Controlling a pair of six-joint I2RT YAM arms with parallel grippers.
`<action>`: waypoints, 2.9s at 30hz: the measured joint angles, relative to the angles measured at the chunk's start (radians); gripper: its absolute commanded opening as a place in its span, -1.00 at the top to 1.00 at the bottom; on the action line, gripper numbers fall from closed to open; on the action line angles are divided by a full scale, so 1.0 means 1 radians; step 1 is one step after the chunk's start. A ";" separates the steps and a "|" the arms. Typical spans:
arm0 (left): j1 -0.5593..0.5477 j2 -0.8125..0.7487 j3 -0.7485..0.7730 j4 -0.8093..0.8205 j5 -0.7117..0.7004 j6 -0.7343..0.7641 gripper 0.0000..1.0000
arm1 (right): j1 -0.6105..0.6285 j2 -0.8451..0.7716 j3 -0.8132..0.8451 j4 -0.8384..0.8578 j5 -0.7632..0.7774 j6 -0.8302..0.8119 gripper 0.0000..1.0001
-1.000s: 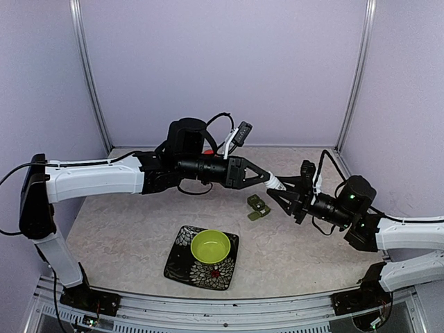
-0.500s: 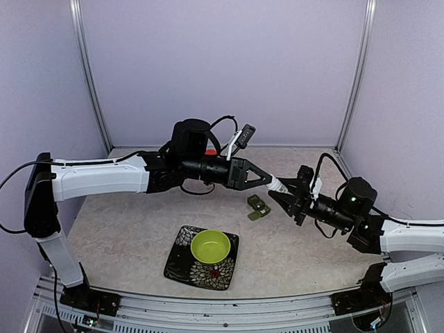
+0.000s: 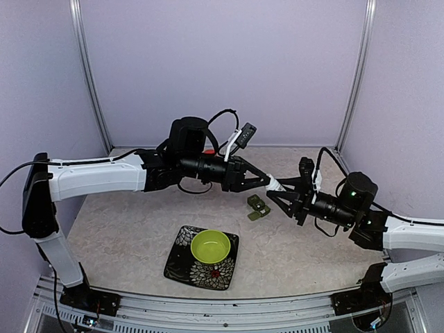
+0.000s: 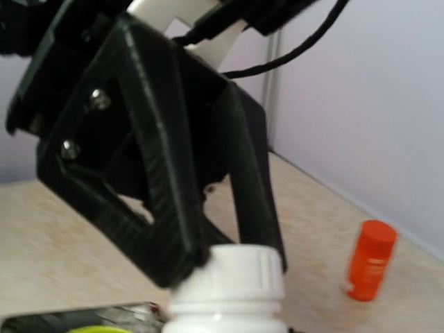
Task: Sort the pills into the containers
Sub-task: Close the lid of the pill bottle, then screw the lid of the pill bottle onto the pill bottle.
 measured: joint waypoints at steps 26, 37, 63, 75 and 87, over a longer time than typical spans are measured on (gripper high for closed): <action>-0.022 -0.064 -0.039 -0.008 0.170 0.348 -0.98 | 0.008 -0.032 0.004 0.105 -0.352 0.474 1.00; -0.003 -0.184 -0.163 0.132 0.063 0.182 -0.98 | 0.010 -0.064 0.011 0.022 -0.186 0.361 1.00; -0.037 -0.108 -0.202 0.373 -0.138 -0.288 -0.98 | 0.034 0.014 0.056 0.045 0.043 0.265 1.00; -0.055 -0.096 -0.179 0.375 -0.154 -0.282 -0.98 | 0.034 0.060 0.075 0.044 0.074 0.259 1.00; -0.060 -0.083 -0.174 0.350 -0.180 -0.254 -0.98 | 0.064 0.153 0.102 0.072 0.063 0.261 1.00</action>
